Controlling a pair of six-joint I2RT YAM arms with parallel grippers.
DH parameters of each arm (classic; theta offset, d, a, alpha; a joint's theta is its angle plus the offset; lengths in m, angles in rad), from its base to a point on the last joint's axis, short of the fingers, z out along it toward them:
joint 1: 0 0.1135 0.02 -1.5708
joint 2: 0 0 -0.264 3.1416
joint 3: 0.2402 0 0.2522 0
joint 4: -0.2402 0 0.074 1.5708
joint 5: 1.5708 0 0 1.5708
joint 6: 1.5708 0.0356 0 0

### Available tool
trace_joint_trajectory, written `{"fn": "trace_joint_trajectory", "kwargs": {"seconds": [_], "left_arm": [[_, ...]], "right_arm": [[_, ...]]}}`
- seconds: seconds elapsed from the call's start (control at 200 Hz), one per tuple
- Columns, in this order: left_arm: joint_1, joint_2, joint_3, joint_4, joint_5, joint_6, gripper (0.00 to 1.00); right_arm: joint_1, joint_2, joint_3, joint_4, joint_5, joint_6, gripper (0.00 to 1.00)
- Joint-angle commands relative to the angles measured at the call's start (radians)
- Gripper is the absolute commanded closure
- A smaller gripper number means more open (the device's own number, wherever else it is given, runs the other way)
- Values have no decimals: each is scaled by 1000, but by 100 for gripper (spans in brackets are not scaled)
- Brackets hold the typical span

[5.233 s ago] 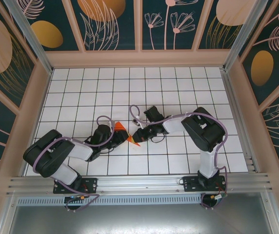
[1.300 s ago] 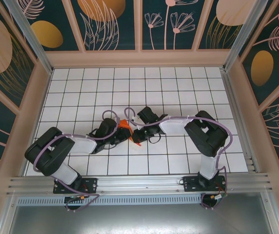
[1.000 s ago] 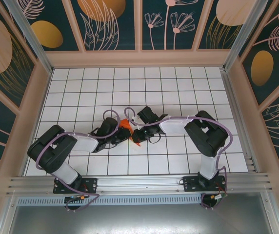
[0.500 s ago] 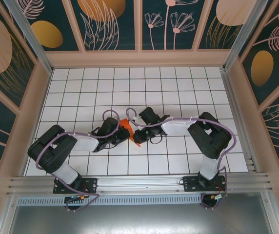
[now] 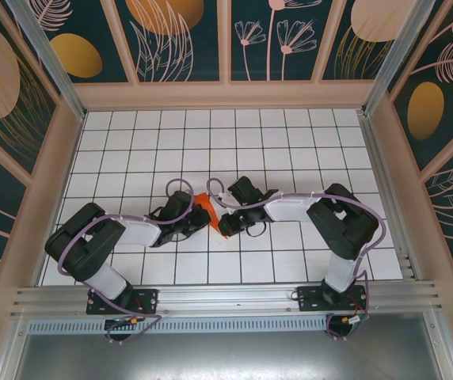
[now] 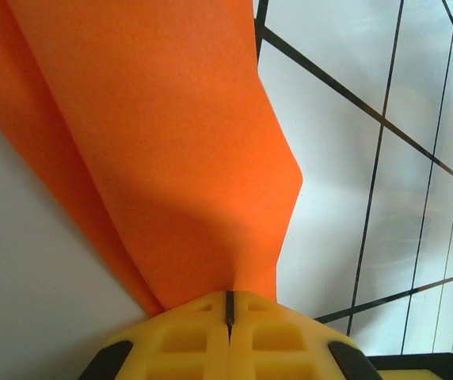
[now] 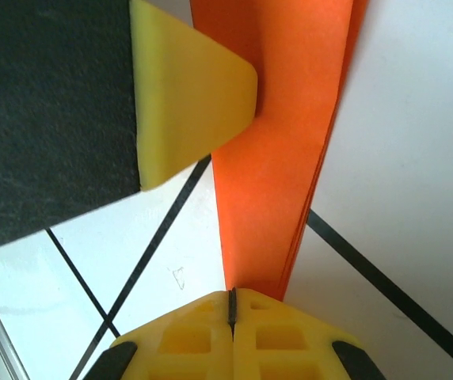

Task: Fold a paper plane with a square sheet of paper (pick it up from the middle)
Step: Fold the wing for the fifth time at the center of the table.

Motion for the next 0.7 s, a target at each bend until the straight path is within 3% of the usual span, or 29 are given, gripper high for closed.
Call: {"fn": "trace_joint_trajectory", "kwargs": {"seconds": [0.0, 0.47, 0.696], "left_arm": [[11, 61, -23, -193, -126, -12, 94], [11, 51, -35, -193, -139, -12, 95], [11, 35, -32, -171, -112, 4, 95]], "right_arm": [[9, -27, -43, -103, 7, -16, 100], [17, -60, -128, -140, 3, -26, 100], [17, -166, -80, -81, 55, 19, 100]]}}
